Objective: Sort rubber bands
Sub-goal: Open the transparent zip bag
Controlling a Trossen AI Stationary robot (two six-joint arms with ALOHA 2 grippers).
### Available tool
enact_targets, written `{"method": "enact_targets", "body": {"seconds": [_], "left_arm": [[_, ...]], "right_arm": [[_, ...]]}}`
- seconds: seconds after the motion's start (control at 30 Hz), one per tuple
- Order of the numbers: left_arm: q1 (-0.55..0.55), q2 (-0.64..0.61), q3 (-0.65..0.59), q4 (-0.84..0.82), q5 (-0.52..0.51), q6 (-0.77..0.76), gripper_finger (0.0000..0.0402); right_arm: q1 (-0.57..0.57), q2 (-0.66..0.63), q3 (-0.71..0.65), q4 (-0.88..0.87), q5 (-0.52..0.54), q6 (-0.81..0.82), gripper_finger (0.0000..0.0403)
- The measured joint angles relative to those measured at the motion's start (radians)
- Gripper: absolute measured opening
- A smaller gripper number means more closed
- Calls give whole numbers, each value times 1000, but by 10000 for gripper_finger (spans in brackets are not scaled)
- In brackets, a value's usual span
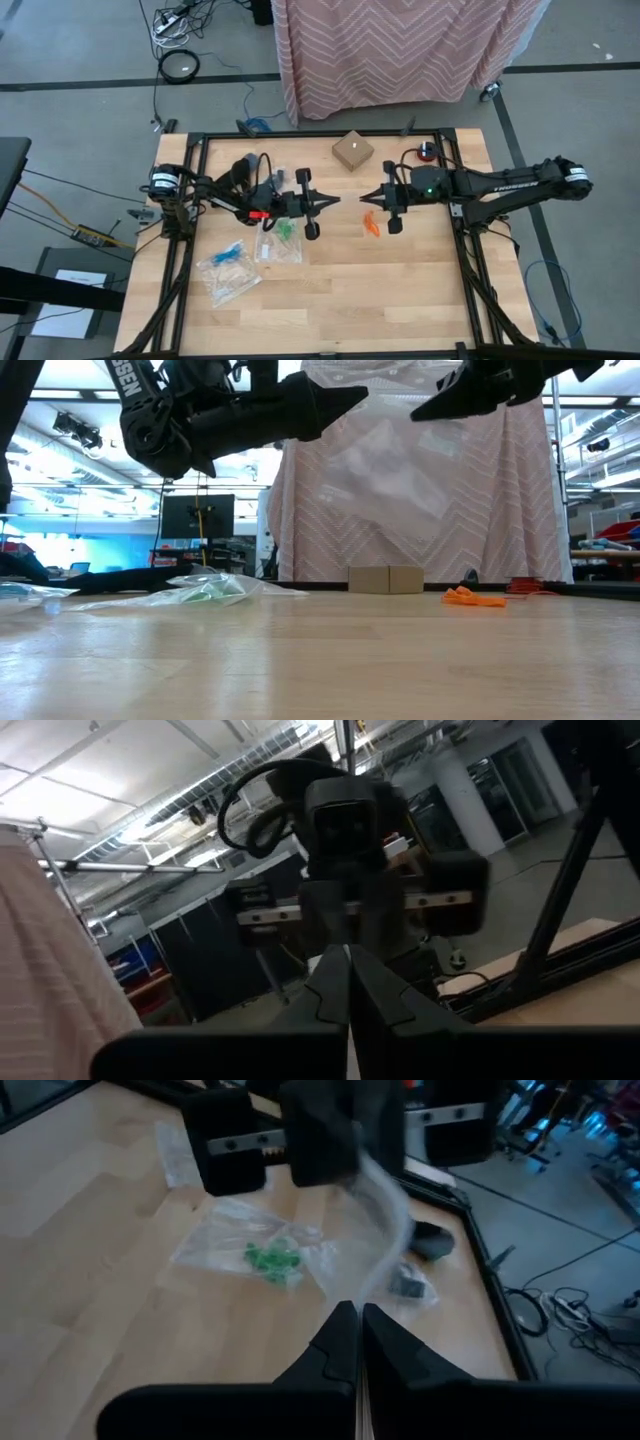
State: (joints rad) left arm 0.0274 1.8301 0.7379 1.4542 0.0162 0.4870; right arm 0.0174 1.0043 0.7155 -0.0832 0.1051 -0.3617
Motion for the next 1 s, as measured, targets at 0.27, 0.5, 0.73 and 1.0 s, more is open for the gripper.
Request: {"method": "enact_targets", "body": {"seconds": [0.27, 0.5, 0.73, 1.0], "left_arm": [[1, 0, 59, -206, 51, -53, 4], [1, 0, 60, -214, -133, -37, 4], [-1, 0, 60, -154, -208, 2, 4], [-4, -6, 60, -236, -253, 0, 25]], "right_arm": [[10, 75, 16, 23, 108, -8, 0], [67, 41, 22, -16, 168, 0, 0], [82, 38, 22, -27, 165, -1, 0], [82, 38, 22, -41, 166, 0, 0]]}}
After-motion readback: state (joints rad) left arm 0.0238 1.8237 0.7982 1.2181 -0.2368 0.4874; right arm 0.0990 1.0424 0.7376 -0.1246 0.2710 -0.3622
